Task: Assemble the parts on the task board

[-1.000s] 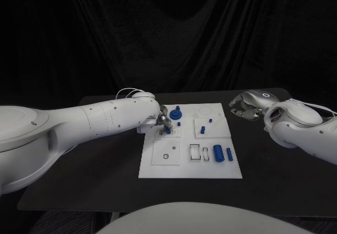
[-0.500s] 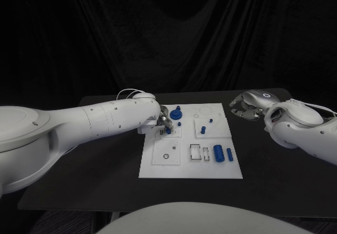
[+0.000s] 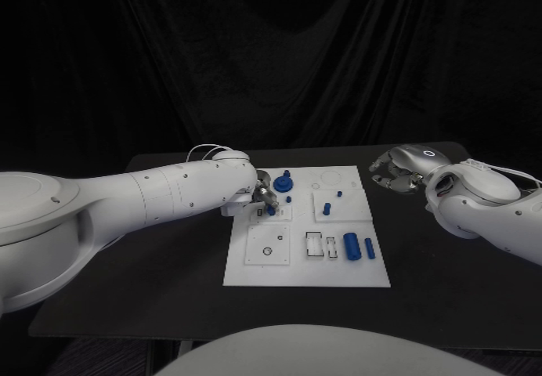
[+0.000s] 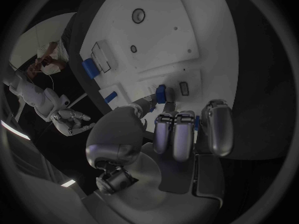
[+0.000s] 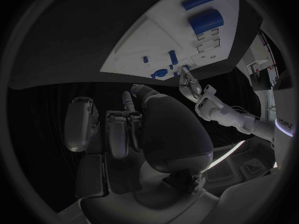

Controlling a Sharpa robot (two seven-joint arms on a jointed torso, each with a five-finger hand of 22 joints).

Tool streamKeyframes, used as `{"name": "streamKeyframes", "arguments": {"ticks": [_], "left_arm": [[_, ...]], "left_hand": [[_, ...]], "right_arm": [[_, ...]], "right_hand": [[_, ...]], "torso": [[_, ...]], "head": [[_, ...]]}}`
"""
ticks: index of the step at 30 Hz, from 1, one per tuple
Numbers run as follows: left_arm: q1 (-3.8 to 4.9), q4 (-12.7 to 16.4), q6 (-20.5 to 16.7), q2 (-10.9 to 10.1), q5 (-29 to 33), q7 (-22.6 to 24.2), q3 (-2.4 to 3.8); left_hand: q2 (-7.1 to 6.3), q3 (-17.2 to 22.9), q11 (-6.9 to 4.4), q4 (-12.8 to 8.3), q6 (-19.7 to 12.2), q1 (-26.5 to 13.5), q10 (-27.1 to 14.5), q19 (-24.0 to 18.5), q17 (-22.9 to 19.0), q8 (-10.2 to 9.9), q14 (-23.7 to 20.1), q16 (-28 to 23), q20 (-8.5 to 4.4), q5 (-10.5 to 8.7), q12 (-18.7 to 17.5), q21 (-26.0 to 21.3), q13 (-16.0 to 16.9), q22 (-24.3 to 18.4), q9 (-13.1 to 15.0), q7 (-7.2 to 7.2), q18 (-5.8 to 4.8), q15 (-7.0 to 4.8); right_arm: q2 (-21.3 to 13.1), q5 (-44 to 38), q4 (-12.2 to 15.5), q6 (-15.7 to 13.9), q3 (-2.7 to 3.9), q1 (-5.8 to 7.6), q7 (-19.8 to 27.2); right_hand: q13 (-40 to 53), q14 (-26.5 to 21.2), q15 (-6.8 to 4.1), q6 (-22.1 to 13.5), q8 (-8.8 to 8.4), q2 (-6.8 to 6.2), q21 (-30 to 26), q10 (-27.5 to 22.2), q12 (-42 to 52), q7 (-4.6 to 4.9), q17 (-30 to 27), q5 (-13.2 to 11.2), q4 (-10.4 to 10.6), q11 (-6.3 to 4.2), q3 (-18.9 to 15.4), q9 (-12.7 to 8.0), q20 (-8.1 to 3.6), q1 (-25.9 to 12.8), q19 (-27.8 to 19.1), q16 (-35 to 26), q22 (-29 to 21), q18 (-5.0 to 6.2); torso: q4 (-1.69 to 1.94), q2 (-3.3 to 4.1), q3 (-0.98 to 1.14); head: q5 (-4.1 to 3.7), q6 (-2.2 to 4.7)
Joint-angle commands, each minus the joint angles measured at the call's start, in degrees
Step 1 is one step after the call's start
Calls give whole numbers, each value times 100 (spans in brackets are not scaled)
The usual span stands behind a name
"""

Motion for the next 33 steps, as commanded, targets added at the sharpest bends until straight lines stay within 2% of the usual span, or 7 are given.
{"name": "streamKeyframes", "arguments": {"ticks": [1, 3, 6, 10, 20, 25, 33], "left_arm": [[-47, 40, 21, 10, 50, 153, -7], [-50, 42, 29, 5, 50, 155, -7], [-57, 46, 51, -6, 50, 156, -7], [-68, 51, 87, -22, 49, 155, -7], [-83, 56, 158, -56, 49, 154, -7], [-88, 55, 161, -74, 49, 130, -7], [-95, 66, 164, -110, 49, 66, -7]], "left_hand": [[-8, -52, 71, 97, -76, -119, 597, 0, 1509, -64, 595, 37, 39, -126, 20, -28, 1507, 703, -69, 22, -36, 60], [-20, -144, 94, 201, -102, -198, 597, -5, 1509, -133, 595, 37, 58, -262, 20, -44, 1507, 703, -163, 48, -35, 79], [-33, -206, 107, 253, -106, -228, 597, -9, 1509, -158, 595, 37, 67, -332, 20, -56, 1507, 703, -216, 62, -32, 90], [-70, -438, 144, 449, -151, -332, 597, -11, 1509, -180, 595, 37, 99, -502, 20, -76, 1507, 711, -377, 103, -30, 123], [-139, -1009, 195, 870, -255, -514, 597, -25, 1509, -177, 595, 37, 143, -684, 20, -129, 1507, 720, -614, 154, -21, 170], [-95, -1301, 211, 1105, -295, -612, 597, -26, 1509, -168, 595, 37, 161, -859, 20, -148, 1507, 731, -695, 170, -19, 184], [-32, -1415, 208, 1222, -265, -649, 597, -16, 1509, -148, 595, 37, 163, -889, 20, -145, 1507, 744, -713, 165, -21, 185]], "right_arm": [[-5, -22, 2, -3, 5, -11, -86], [-5, -22, 2, -3, 5, -11, -86], [-5, -22, 1, -3, 5, -11, -87], [-4, -22, -1, 0, 5, -11, -92], [1, -22, -8, 3, 5, -12, -98], [5, -22, -12, 4, 5, -12, -96], [9, -22, -27, 7, 5, -13, -93]], "right_hand": [[1371, 574, 38, -32, -18, 3, -13, 443, -31, 23, 1446, 35, 10, 37, 35, -6, 6, -61, -50, -36, 1013, 103], [1371, 574, 38, -32, -18, 3, -13, 443, -31, 23, 1446, 35, 10, 37, 35, -6, 6, -61, -50, -36, 1013, 103], [1371, 574, 38, -32, -18, 3, -13, 443, -31, 23, 1446, 35, 10, 37, 35, -6, 6, -61, -50, -36, 1013, 103], [1371, 574, 38, -32, -18, 3, -13, 443, -31, 23, 1446, 35, 10, 37, 35, -6, 6, -61, -50, -36, 1013, 103], [1371, 574, 38, -32, -18, 3, -13, 443, -31, 23, 1446, 35, 10, 37, 35, -6, 6, -61, -50, -36, 1013, 103], [1371, 574, 38, -32, -18, 3, -13, 443, -31, 23, 1446, 35, 10, 37, 35, -6, 6, -61, -50, -36, 1013, 103], [1374, 576, 41, -31, -14, -4, -22, 446, -27, 27, 1449, 35, -6, 41, 55, -11, 7, -76, -52, -31, 1011, 104]], "torso": [[-3, 1, 2], [-3, 3, 1], [-4, 3, 1], [-4, 3, 3], [-4, 0, -1], [-1, -1, 0], [-4, 3, 1]], "head": [[7, -1], [5, -1], [6, -1], [10, -1], [16, -1], [10, -1], [21, -1]]}}
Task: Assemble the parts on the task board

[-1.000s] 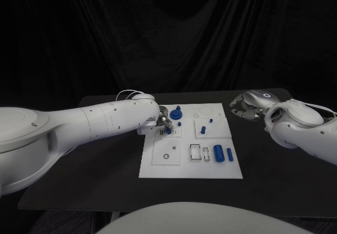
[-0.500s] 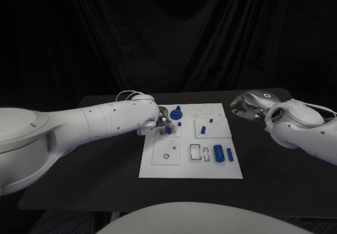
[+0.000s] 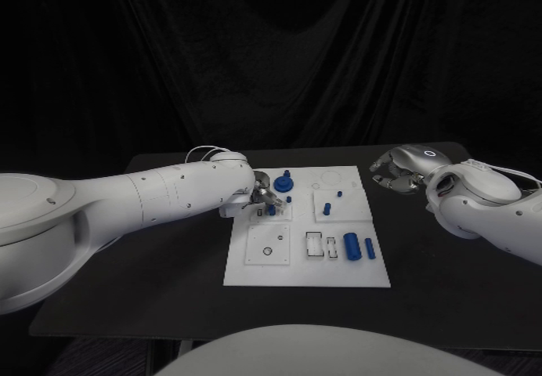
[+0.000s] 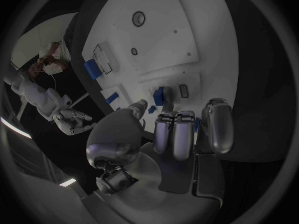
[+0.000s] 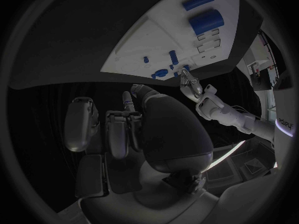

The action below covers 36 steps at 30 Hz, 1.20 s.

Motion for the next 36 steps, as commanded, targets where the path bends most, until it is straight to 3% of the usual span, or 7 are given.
{"name": "streamKeyframes", "arguments": {"ticks": [1, 7, 11, 19, 29, 36], "left_arm": [[-61, 5, 136, -16, 34, -54, -27], [-63, 24, 22, -45, 34, 16, -27], [-64, 50, -81, -71, 35, 116, -27], [-66, 96, -131, -115, 35, 216, -27], [-70, 106, -163, -134, 36, 325, -27], [-70, 310, -778, -264, 36, 587, -27]], "left_hand": [[6, -56, 51, 25, 10, -52, 603, 4, 1510, -1, 615, 37, 19, -45, 20, -19, 1507, 746, -3, 5, -21, 40], [117, -260, 10, 244, 136, -82, 603, 36, 1510, 152, 615, 37, -4, -105, 20, 5, 1507, 782, 181, -44, -28, 9], [220, -419, -45, 375, 165, 19, 603, 68, 1510, 458, 615, 37, -51, -75, 20, 25, 1507, 820, 660, -115, -36, -43], [310, -478, -112, 388, 266, 174, 603, 91, 1510, 707, 615, 37, -99, 55, 20, 34, 1507, 848, 988, -188, -40, -94], [377, -452, -132, 328, 226, 323, 603, 90, 1510, 726, 615, 37, -124, 236, 20, 15, 1507, 854, 1065, -205, -39, -116], [314, -463, -143, 223, 224, 481, 603, 128, 1510, 736, 615, 37, -136, 309, 20, 67, 1507, 890, 1101, -217, -54, -128]], "right_arm": [[0, -22, -8, 4, 5, -13, -87], [0, -22, -10, 0, 5, -14, -85], [0, -22, -11, 1, 5, -14, -85], [2, -22, -13, 6, 5, -14, -83], [5, -22, -13, 15, 5, -14, -81], [-24, -22, 9, -17, 5, -14, -73]], "right_hand": [[1373, 576, 41, -31, -14, -3, -22, 446, -27, 27, 1449, 35, -1, 41, 49, -11, 7, -76, -52, -31, 1013, 104], [1373, 576, 41, -31, -14, -3, -22, 446, -27, 27, 1449, 35, -1, 41, 49, -11, 7, -76, -52, -31, 1013, 104], [1373, 576, 41, -31, -14, -3, -22, 446, -27, 27, 1449, 35, -1, 41, 49, -11, 7, -76, -52, -31, 1013, 104], [1373, 576, 41, -31, -14, -3, -22, 446, -27, 27, 1449, 35, -1, 41, 49, -11, 7, -76, -52, -31, 1013, 104], [1373, 576, 41, -31, -14, -3, -22, 446, -27, 27, 1449, 35, -1, 41, 49, -11, 7, -76, -52, -31, 1013, 104], [1373, 576, 41, -31, -14, -3, -22, 446, -27, 27, 1449, 35, -1, 41, 49, -11, 7, -76, -52, -31, 1013, 104]], "torso": [[0, 3, 1], [0, -2, 0], [-2, -2, 2], [-3, 3, 4], [4, 4, 1], [4, 5, -3]], "head": [[4, -1], [1, -1], [10, -1], [17, -1], [27, -1], [36, -1]]}}
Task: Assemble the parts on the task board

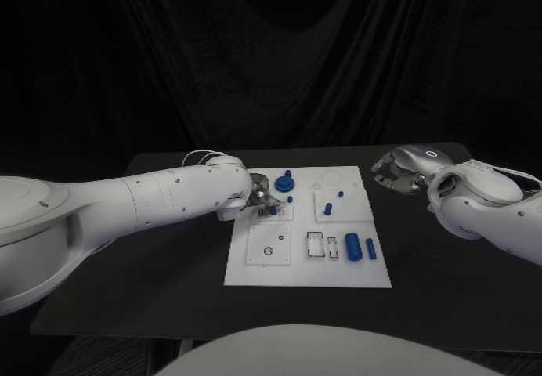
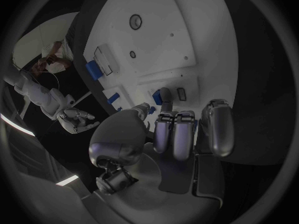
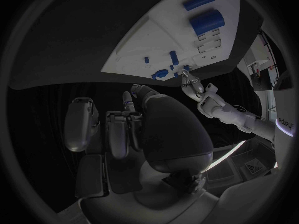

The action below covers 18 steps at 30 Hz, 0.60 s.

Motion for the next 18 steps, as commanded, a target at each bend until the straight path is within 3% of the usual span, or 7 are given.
{"name": "streamKeyframes", "arguments": {"ticks": [1, 4, 9, 14, 18], "left_arm": [[-7, 191, -646, -108, 37, 331, 3], [16, 376, -850, -247, 36, 340, 4], [180, 719, -1017, -540, 36, 221, 12], [449, 970, -990, -813, 36, 2, 35], [648, 900, -756, -877, 36, -204, 41]], "left_hand": [[-43, -11, -51, -88, 4, 144, 596, 23, 1506, 34, 616, 37, -27, 48, 20, 51, 1507, 897, 31, -19, -55, -48], [-79, -26, -58, -117, 27, 197, 596, 36, 1506, 50, 616, 37, -33, 58, 20, 66, 1507, 908, 47, -29, -59, -55], [-113, -29, -74, -189, 46, 338, 596, 56, 1506, 68, 616, 37, -47, 121, 20, 85, 1507, 925, 72, -47, -64, -70], [-144, -12, -87, -285, 62, 499, 596, 75, 1506, 75, 616, 37, -61, 245, 20, 100, 1507, 941, 84, -63, -69, -82], [-153, -4, -90, -316, 57, 547, 596, 75, 1506, 70, 616, 37, -64, 268, 20, 97, 1507, 942, 84, -66, -69, -83]], "right_arm": [[-33, -22, 25, -32, 5, -14, -72], [-62, -22, 38, -57, 5, -13, -73], [-114, -22, 51, -96, 5, -12, -78], [-133, -22, 50, -149, 5, -11, -58], [-122, -22, 38, -160, 5, -11, -49]], "right_hand": [[1374, 575, 41, -31, -14, -3, -22, 446, -27, 27, 1446, 35, 10, 41, 38, -6, 7, -76, -52, -31, 1010, 104], [1374, 575, 41, -31, -14, -3, -22, 446, -27, 27, 1446, 35, 10, 41, 38, -6, 7, -76, -52, -31, 1010, 104], [1370, 575, 42, -31, -13, -6, -27, 443, -31, 29, 1445, 37, 1, 42, 50, -9, 8, -86, -53, -33, 1009, 105], [1369, 577, 42, -30, -13, -8, -25, 441, -33, 30, 1449, 37, 1, 43, 50, -10, 8, -89, -52, -28, 1010, 105], [1369, 577, 42, -30, -13, -8, -25, 441, -33, 30, 1449, 37, 1, 43, 50, -10, 8, -89, -52, -28, 1010, 105]], "torso": [[2, 2, -4], [4, 4, -3], [3, 0, -3], [-6, -9, -1], [-25, -24, 8]], "head": [[-1, -1], [-7, -1], [14, -1], [8, -1], [22, -1]]}}
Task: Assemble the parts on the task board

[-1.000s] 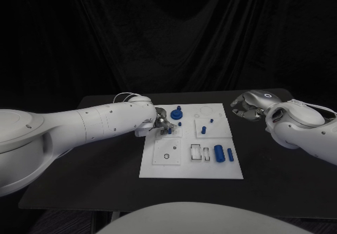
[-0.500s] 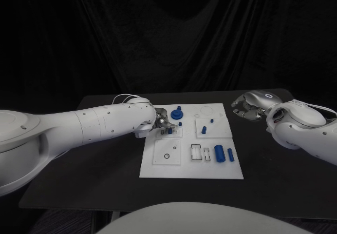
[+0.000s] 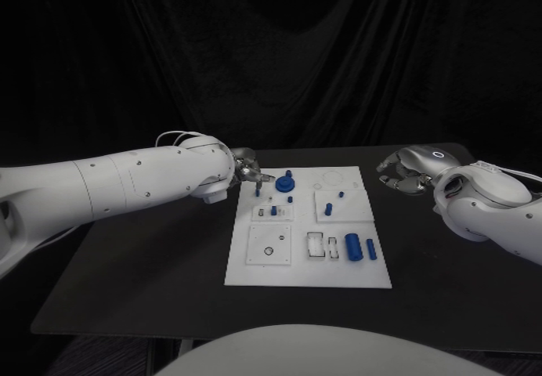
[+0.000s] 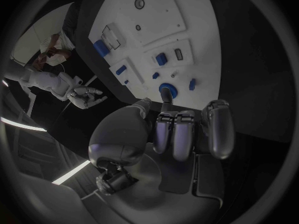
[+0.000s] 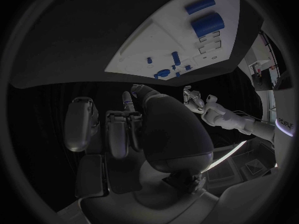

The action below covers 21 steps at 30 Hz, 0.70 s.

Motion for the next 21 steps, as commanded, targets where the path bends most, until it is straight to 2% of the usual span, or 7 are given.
{"name": "streamKeyframes", "arguments": {"ticks": [1, 4, 9, 13, 15, 17, 21], "left_arm": [[113, -120, 177, 11, 34, -313, 9], [168, -355, 418, 77, 34, -438, 2], [186, -772, 638, 276, 34, -478, -21], [141, -1047, 664, 436, 34, -405, -27], [104, -1164, 664, 510, 34, -359, -29], [74, -1262, 665, 572, 34, -319, -29], [1, -1473, 693, 702, 34, -248, -30]], "left_hand": [[11, -2, -49, -50, 9, 72, 596, 24, 1507, 11, 616, 37, -21, 31, 20, 12, 1507, 935, 82, -24, -64, -43], [9, -3, -46, -54, -10, 81, 596, 18, 1507, 2, 616, 37, -21, 24, 20, -1, 1507, 930, 81, -18, -62, -42], [18, -4, -36, -51, -57, 91, 596, 11, 1507, -23, 616, 37, -19, 1, 20, -14, 1507, 928, 78, -4, -60, -37], [13, -11, -29, -53, -80, 100, 596, 14, 1507, -24, 616, 37, -17, -25, 20, -8, 1507, 933, 94, 4, -62, -31], [9, -18, -23, -58, -98, 109, 596, 14, 1507, -11, 616, 37, -13, -44, 20, -8, 1507, 935, 121, 9, -63, -26], [7, -32, -17, -52, -117, 106, 596, 16, 1507, 8, 616, 37, -9, -72, 20, -7, 1507, 939, 149, 16, -64, -21], [-2, -49, -12, -46, -127, 99, 596, 18, 1507, 25, 616, 37, -6, -99, 20, -5, 1507, 942, 161, 20, -65, -17]], "right_arm": [[12, -22, -6, -121, 5, -11, -49], [34, -22, -18, -124, 5, -11, -44], [28, -22, -8, -117, 5, -11, -39], [17, -22, 6, -112, 5, -11, -38], [14, -22, 12, -108, 5, -11, -38], [16, -22, 13, -101, 5, -11, -38], [19, -22, 15, -87, 5, -11, -42]], "right_hand": [[1369, 577, 42, -9, -13, -1, -25, 441, -33, 9, 1449, 37, -16, 43, 34, -5, -12, -36, -31, -28, 1011, 105], [1369, 577, 42, -9, -13, -1, -25, 441, -33, 9, 1449, 37, -16, 43, 34, -5, -12, -36, -31, -28, 1011, 105], [1369, 577, 42, -9, -13, -1, -25, 441, -33, 9, 1449, 37, -16, 43, 34, -5, -12, -36, -31, -28, 1011, 105], [1369, 577, 42, -9, -13, -1, -25, 441, -33, 9, 1449, 37, -16, 43, 34, -5, -12, -36, -31, -28, 1011, 105], [1369, 577, 42, -9, -13, -1, -25, 441, -33, 9, 1449, 37, -16, 43, 34, -5, -12, -36, -31, -28, 1011, 105], [1369, 577, 42, -9, -13, -1, -25, 441, -33, 9, 1449, 37, -16, 43, 34, -5, -12, -36, -31, -28, 1011, 105], [1369, 577, 42, -9, -13, -1, -25, 441, -33, 9, 1449, 37, -16, 43, 34, -5, -12, -36, -31, -28, 1011, 105]], "torso": [[-21, -14, 14], [-11, -1, 18], [9, 17, 7], [7, 16, 9], [-4, 23, 11], [-18, 27, 6], [-12, 45, -22]], "head": [[11, -1], [0, -1], [-35, -1], [-29, -1], [-20, -1], [0, -1], [11, -1]]}}
